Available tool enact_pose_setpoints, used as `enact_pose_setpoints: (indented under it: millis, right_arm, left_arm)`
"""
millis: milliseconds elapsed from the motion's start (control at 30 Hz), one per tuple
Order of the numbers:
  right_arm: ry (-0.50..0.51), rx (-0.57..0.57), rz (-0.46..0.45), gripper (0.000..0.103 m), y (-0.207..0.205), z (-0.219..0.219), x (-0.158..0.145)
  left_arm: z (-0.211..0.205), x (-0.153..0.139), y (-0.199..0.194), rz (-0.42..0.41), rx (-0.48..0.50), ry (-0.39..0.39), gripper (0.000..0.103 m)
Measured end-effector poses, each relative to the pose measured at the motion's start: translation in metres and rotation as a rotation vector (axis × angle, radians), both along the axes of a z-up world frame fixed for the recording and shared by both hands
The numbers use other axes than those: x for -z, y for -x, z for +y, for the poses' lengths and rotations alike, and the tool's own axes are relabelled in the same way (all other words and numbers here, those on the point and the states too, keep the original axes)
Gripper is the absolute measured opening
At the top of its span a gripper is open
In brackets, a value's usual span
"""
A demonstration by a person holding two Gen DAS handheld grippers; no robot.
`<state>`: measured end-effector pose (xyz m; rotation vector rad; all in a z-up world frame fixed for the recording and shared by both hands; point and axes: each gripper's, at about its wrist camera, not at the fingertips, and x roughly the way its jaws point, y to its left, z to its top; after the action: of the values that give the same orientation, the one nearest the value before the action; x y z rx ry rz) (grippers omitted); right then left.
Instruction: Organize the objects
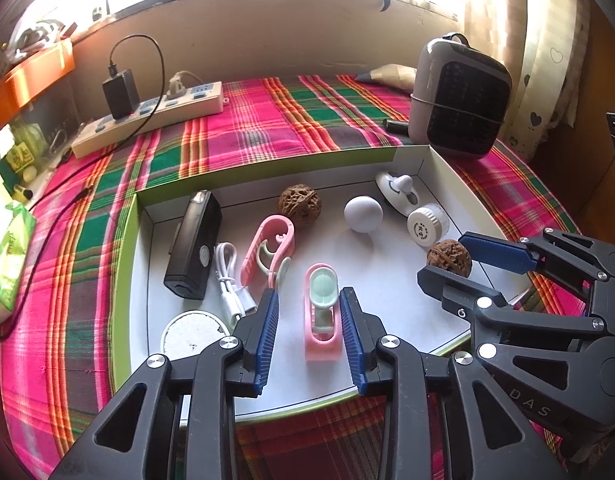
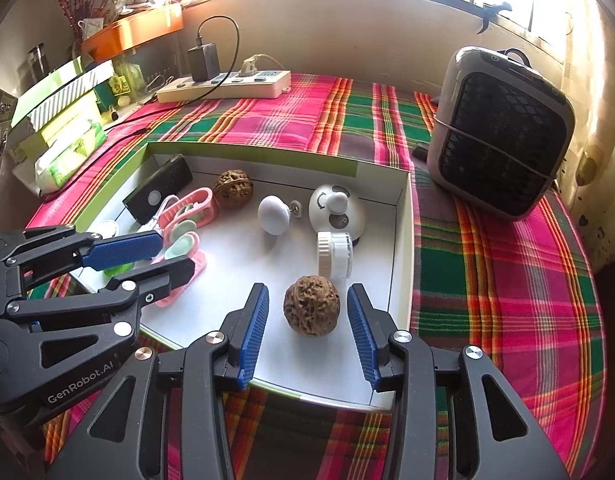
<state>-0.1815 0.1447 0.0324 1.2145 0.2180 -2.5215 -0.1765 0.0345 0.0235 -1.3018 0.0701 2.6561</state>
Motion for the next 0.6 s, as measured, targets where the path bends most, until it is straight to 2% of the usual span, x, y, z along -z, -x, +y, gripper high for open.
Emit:
enact_pose_setpoints:
  millis: [600]
  right_arm:
    - [0.038, 0.023, 0.035, 0.043, -0.024, 0.005, -0.014]
  left_arm:
    - [-0.006, -0.018, -0.034, 0.052, -0.074, 0.023, 0.03]
